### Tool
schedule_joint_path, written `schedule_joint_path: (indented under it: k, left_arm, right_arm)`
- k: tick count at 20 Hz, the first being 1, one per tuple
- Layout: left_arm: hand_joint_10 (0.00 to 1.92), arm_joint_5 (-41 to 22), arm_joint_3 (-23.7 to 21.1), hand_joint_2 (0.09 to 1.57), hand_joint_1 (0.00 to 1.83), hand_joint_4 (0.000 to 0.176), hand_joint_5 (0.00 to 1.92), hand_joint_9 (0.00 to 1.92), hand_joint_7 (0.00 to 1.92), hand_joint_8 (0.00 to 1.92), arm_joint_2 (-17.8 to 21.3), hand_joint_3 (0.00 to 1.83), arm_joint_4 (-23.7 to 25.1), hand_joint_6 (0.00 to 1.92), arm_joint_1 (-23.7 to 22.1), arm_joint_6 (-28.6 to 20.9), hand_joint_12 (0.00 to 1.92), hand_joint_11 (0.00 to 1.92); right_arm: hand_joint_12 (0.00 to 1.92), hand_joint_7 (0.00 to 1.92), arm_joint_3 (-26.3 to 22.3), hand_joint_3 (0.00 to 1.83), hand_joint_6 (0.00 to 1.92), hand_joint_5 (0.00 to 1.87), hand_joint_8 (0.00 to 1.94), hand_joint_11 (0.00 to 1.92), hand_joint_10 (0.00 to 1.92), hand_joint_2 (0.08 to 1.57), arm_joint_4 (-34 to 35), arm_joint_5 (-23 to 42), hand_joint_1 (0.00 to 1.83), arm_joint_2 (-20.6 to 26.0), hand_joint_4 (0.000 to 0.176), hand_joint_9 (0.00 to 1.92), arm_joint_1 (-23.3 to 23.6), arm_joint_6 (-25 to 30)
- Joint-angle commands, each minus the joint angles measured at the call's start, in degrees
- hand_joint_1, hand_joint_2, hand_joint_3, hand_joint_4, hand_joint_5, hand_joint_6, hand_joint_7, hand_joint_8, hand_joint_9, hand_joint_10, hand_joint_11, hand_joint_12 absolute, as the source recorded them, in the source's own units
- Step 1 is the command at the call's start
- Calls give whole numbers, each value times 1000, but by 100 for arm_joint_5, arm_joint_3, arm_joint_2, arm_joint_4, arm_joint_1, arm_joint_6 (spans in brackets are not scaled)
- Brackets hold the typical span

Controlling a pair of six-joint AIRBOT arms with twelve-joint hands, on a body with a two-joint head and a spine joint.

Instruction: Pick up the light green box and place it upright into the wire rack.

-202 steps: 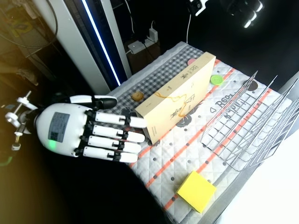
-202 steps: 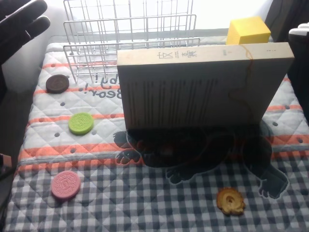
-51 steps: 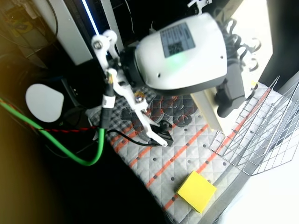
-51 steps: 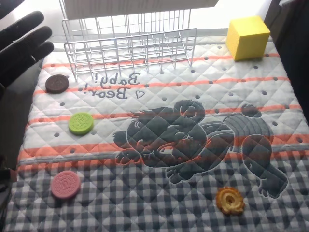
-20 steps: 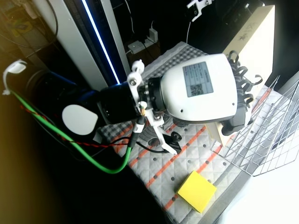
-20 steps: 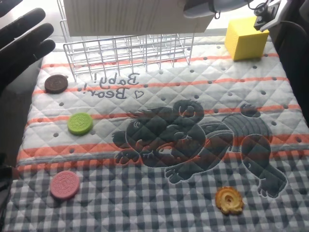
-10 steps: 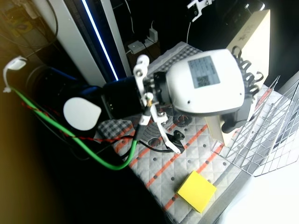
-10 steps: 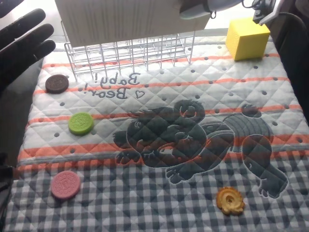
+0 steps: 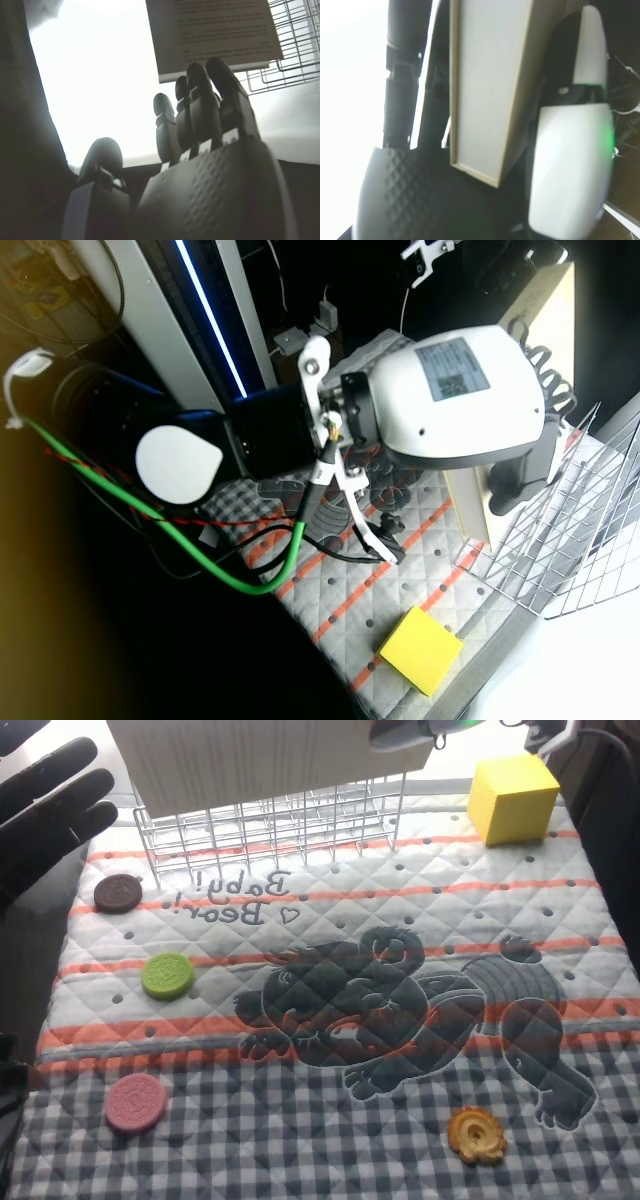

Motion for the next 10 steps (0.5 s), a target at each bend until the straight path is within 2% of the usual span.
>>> schedule_joint_path:
  k: [1,6,8,9,10]
  left_arm:
    - [1,-680,35,1175,334,107,448,378,368,0,-33,0,-26,3,-84,-36,765,0]
    - [0,-688,57,1179,320,92,462,374,366,1,-48,2,12,6,-107,-36,772,0]
    - [1,-720,65,1169,334,112,451,377,377,2,-52,0,37,1,-119,-36,747,0]
    - [1,-761,66,1170,330,116,451,381,380,2,-49,0,62,1,-118,-36,766,0]
    - [2,-793,62,1172,327,109,453,384,382,2,-45,1,78,2,-118,-36,769,0]
  right_arm:
    - [649,1443,4,1,1023,944,2,1323,4,1135,285,551,1149,34,0,1608,144,-6]
    - [602,1474,128,0,971,978,6,1412,11,1121,219,500,1156,4,0,1638,155,-6]
    - [600,1477,158,0,982,970,3,1460,13,1124,219,466,1155,2,0,1660,155,-6]
    - [598,1481,186,0,979,972,5,1462,13,1123,203,449,1156,-5,0,1663,155,-6]
    - [589,1483,211,0,977,973,5,1449,11,1122,195,441,1157,-7,0,1660,155,-6]
